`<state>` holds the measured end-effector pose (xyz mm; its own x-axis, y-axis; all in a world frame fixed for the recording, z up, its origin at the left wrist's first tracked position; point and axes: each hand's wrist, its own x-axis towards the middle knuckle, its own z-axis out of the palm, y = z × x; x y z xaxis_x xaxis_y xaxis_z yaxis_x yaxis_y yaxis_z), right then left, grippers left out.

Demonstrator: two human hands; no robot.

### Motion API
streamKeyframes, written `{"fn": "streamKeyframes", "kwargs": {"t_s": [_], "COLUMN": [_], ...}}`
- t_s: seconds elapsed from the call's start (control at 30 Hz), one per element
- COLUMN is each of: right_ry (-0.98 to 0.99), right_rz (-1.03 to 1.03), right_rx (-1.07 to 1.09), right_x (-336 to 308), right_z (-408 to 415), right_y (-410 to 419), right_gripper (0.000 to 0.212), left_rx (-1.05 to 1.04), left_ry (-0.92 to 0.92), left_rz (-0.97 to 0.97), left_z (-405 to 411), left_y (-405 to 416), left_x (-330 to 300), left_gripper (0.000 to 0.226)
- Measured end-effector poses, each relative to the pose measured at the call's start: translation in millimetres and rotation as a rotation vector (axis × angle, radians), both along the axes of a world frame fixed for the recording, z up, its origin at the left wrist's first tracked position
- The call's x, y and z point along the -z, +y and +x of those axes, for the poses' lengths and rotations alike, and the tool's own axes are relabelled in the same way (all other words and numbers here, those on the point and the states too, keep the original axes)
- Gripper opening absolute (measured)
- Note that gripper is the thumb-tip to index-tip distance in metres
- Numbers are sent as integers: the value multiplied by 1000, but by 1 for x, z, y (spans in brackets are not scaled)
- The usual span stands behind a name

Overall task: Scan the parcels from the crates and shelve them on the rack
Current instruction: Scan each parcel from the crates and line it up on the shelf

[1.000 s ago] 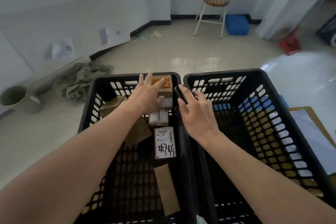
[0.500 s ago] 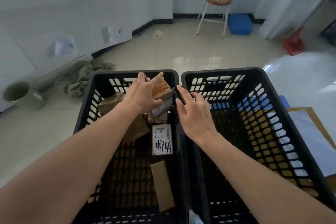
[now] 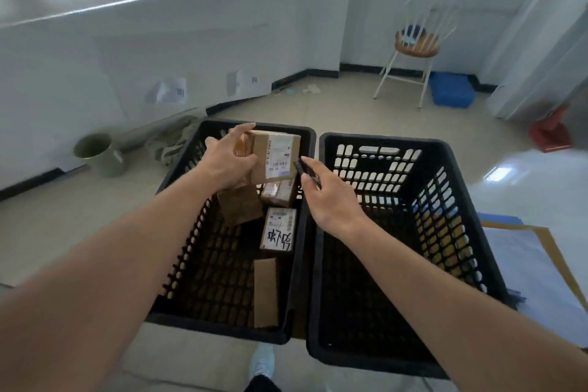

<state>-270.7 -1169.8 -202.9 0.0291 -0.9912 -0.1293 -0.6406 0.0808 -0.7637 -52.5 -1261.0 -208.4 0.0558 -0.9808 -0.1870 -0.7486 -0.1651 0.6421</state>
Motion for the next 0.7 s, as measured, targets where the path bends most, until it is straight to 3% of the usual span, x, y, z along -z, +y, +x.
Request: {"fn": "streamKeyframes", "kwargs": {"t_s": [0.27,0.7], "right_ry": [58,443], "right_rz": [-6,-25], "right_rx": [-235,-540], "right_x": [-29,-84], "right_z": [-11,1], "right_y": [29,62], "right_gripper": [48,45], "left_rx": [-21,-7], "left_ry": [131,213], "left_rz": [-176,-325], "left_z": [8,37], "left_y": [48,89], "left_x": [-42,-85], "left_gripper": [59,74]}}
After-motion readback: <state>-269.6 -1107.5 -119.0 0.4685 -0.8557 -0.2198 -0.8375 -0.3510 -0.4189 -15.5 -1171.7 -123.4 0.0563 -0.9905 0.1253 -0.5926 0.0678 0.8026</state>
